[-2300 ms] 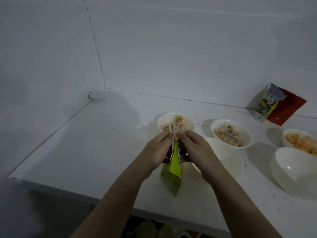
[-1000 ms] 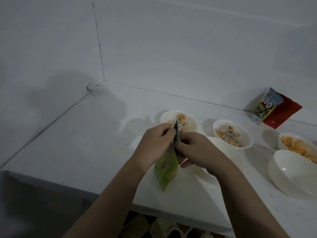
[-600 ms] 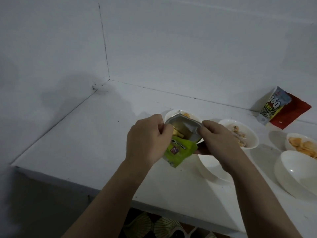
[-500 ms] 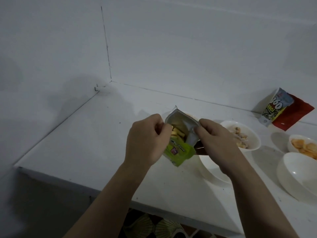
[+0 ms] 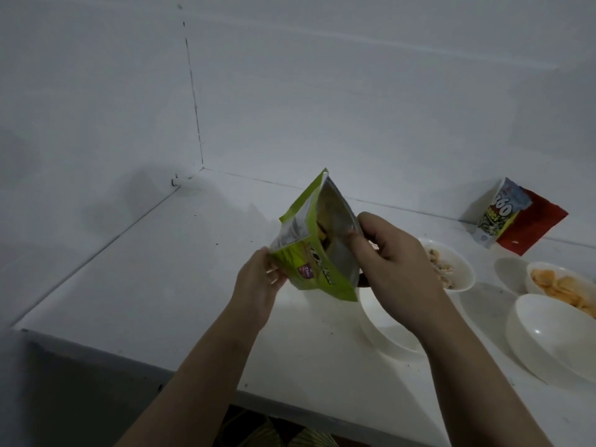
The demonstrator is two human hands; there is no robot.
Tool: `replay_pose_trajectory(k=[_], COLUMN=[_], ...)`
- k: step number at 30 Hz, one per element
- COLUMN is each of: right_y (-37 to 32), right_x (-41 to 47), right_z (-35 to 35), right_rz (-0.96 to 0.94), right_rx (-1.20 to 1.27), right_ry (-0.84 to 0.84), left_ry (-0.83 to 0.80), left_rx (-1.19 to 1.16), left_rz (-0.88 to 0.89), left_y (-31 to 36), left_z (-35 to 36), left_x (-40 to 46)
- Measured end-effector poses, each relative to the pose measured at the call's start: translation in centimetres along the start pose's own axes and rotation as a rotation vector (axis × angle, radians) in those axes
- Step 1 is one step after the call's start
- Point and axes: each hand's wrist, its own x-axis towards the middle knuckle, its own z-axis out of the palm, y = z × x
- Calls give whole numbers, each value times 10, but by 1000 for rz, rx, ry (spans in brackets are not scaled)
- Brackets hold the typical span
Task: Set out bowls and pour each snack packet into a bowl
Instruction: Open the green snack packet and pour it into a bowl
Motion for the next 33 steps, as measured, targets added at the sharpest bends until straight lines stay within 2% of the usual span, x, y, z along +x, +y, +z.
replay_pose_trajectory(k=[3,10,15,17,24,28,33], right_y=[1,6,18,24,34,47,65], right_x=[-5,-9,-10,-9,3,15,11], right_z=[-8,-23,-27,-27,-38,-45,-53], right_rz=[19,-11,10,-4,-52,-70,84], right_rx=[32,-77,-141,-200,-404,-439,-314], right_ry=[-9,53,159,186,264,344,245], left_ry=[-29,-130,-338,-373,-230,-235,-105], left_rx=[-12,-76,-160,-171,30,53,177], left_rz=[67,-5,-71,-58,-107,-98,49], left_y=[8,1,2,-1,-15,-22,-24], left_z=[12,36,48,49,61,67,77], left_x=[-2,10,18,21,39,47,53])
